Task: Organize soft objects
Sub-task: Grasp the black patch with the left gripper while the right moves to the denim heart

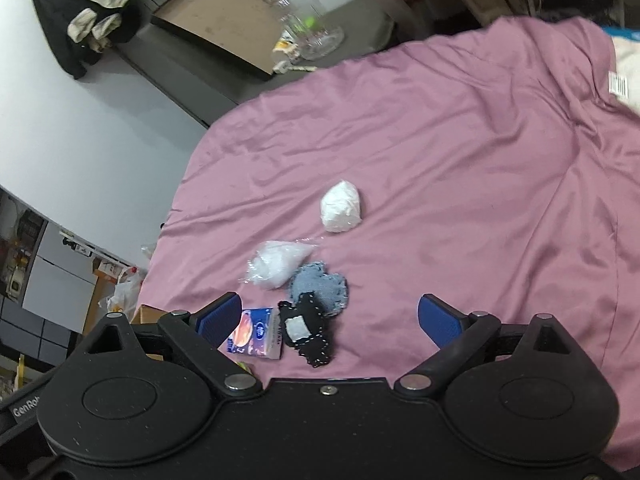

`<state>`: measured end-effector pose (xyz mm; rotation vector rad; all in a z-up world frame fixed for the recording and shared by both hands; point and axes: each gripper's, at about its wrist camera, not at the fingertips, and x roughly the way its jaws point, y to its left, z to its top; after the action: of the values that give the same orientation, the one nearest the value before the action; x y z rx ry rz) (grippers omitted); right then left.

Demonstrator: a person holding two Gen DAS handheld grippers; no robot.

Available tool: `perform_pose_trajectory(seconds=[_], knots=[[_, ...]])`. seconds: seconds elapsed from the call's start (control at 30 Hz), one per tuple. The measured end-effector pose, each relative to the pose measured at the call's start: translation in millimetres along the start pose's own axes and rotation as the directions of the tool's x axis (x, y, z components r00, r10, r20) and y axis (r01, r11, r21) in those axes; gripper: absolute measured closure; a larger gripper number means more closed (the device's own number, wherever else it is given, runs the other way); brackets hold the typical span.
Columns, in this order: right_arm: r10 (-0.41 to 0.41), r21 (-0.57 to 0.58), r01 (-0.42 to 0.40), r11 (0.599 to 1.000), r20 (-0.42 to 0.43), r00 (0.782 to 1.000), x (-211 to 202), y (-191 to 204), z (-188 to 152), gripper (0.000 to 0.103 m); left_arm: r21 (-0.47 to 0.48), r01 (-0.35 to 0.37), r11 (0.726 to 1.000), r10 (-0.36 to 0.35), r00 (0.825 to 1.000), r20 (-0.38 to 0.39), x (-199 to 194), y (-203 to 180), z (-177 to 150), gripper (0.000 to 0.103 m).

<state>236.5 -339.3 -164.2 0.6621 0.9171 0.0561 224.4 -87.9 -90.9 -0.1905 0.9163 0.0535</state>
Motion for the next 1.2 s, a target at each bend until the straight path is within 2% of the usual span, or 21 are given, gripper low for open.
perform_pose_trajectory(seconds=[0.13,0.33,0.7,0.9,1.2], knots=[[0.038,0.051,-0.037,0.998,-0.030,0.999,10.0,-10.1,3.7,0.014,0.004,0.005,1.000,-0.005,1.000,-0.024,15.7,-7.9,-2.2,0.020],[0.029,0.091,-0.025,0.995,-0.047,0.998,25.0,-20.9,9.5,0.023,0.012,0.017,1.000,-0.016,0.999,-0.042,40.3,-22.2,-5.6,0.021],[0.067,0.141,-0.053,0.989,-0.096,0.993,58.1,-32.4,21.0,0.035,-0.014,0.083,0.996,-0.084,0.990,-0.116,89.9,-49.9,-15.6,0.025],[0.086,0.180,-0.061,0.982,-0.130,0.988,75.7,-38.6,23.7,0.037,-0.072,0.106,0.992,-0.117,0.977,-0.176,114.6,-52.2,-23.2,0.039],[0.100,0.159,-0.073,0.985,-0.175,0.979,94.8,-34.3,25.2,0.037,-0.111,0.098,0.989,-0.122,0.966,-0.230,143.3,-56.4,-35.7,0.039]])
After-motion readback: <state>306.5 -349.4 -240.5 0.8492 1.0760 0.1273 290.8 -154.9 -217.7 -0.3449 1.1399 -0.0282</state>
